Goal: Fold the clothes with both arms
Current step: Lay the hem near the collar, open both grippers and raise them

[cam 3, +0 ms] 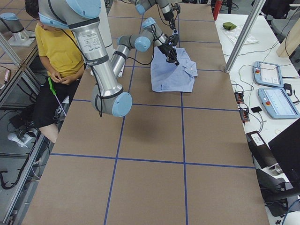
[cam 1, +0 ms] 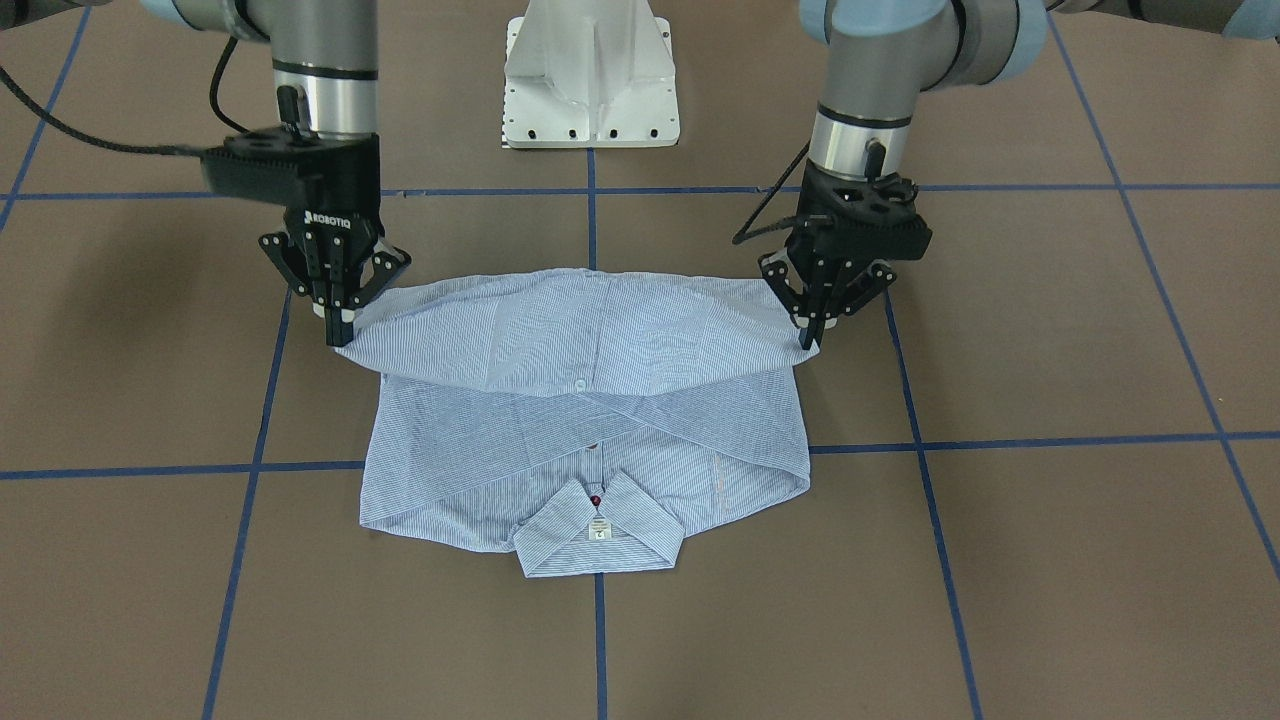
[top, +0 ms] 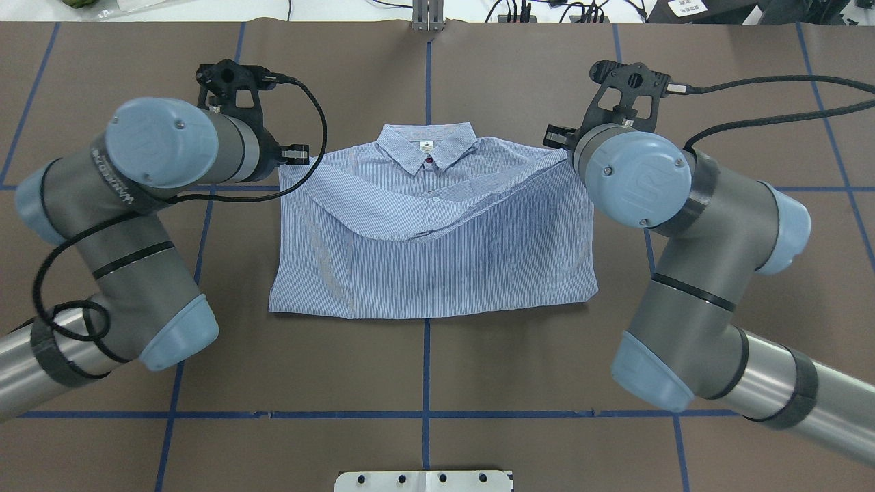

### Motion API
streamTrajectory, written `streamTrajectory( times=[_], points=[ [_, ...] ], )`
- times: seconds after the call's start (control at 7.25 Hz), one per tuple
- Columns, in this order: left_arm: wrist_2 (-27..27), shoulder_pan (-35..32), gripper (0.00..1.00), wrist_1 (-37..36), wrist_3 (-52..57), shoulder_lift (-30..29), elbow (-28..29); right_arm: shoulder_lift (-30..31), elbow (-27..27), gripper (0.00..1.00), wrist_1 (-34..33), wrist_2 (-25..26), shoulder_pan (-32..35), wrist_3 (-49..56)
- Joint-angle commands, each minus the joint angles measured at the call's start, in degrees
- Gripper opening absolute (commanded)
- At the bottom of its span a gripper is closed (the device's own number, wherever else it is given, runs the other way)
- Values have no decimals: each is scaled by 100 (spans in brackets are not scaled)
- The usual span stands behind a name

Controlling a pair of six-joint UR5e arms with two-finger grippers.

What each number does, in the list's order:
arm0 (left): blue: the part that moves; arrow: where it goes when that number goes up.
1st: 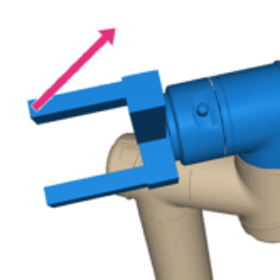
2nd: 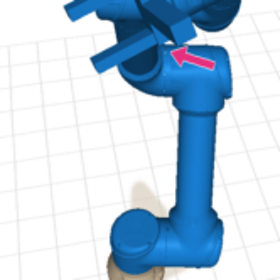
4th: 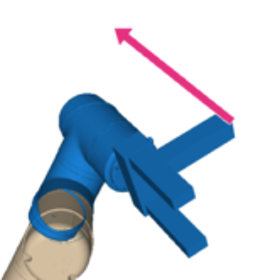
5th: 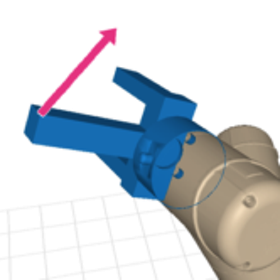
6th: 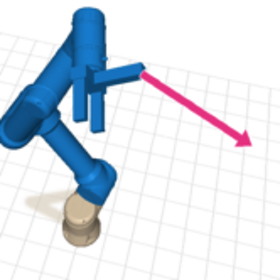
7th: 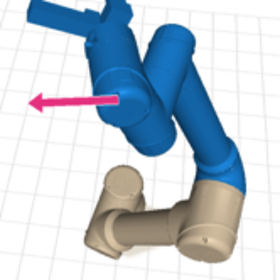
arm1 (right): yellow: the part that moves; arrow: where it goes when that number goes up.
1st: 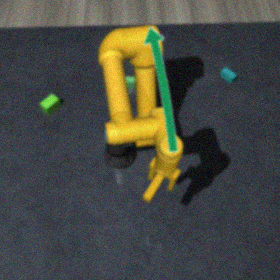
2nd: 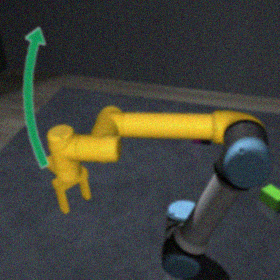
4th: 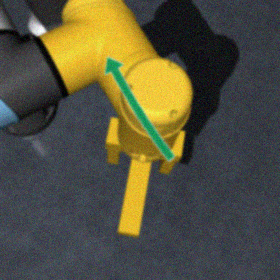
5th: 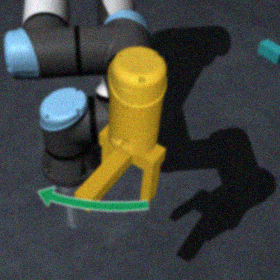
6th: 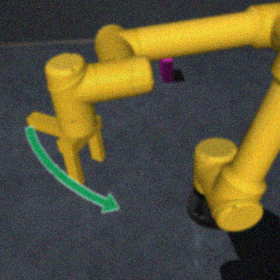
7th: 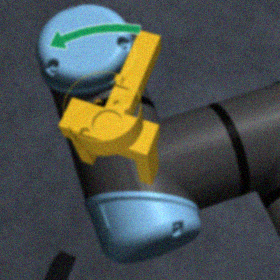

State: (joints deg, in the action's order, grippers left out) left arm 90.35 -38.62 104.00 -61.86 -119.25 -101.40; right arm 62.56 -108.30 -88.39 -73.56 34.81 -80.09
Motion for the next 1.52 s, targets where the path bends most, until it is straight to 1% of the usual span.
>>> streamTrajectory(
  times=[0.0, 0.14, 0.28, 0.41, 0.55, 0.69, 0.97, 1.1, 1.24, 1.38],
  points=[
    [-52, -5, 0, 881, 348, -230, 1057, -95, 912, 0, 899, -366, 252, 282],
    [-43, -48, 0, 1025, 785, -230, 1278, -217, 1281, 0, 1007, -630, 411, 545],
    [0, -92, 0, 1026, 1198, -248, 1394, -366, 1572, 0, 1026, -720, 491, 556],
    [35, -180, 0, 1035, 1516, -248, 1456, -411, 1592, 0, 1043, -1060, 648, 626],
    [575, -381, 0, 1043, 1971, -248, 1543, -412, 1662, 0, 1044, -1142, 745, 775],
    [702, -383, 0, 1148, 2011, -265, 1614, -473, 1776, 0, 1044, -1143, 746, 785],
    [712, -383, 0, 1281, 1994, -519, 1982, -875, 2275, 0, 1052, -1151, 729, 785],
    [712, -383, 0, 1377, 1994, -546, 2045, -904, 2304, 0, 1052, -1160, 729, 785],
    [712, -383, 0, 1386, 2011, -547, 2080, -904, 2330, 22, 1052, -1186, 729, 785],
    [730, -392, 0, 1386, 2046, -564, 2107, -887, 2339, 25, 1052, -1317, 746, 820]
  ],
)
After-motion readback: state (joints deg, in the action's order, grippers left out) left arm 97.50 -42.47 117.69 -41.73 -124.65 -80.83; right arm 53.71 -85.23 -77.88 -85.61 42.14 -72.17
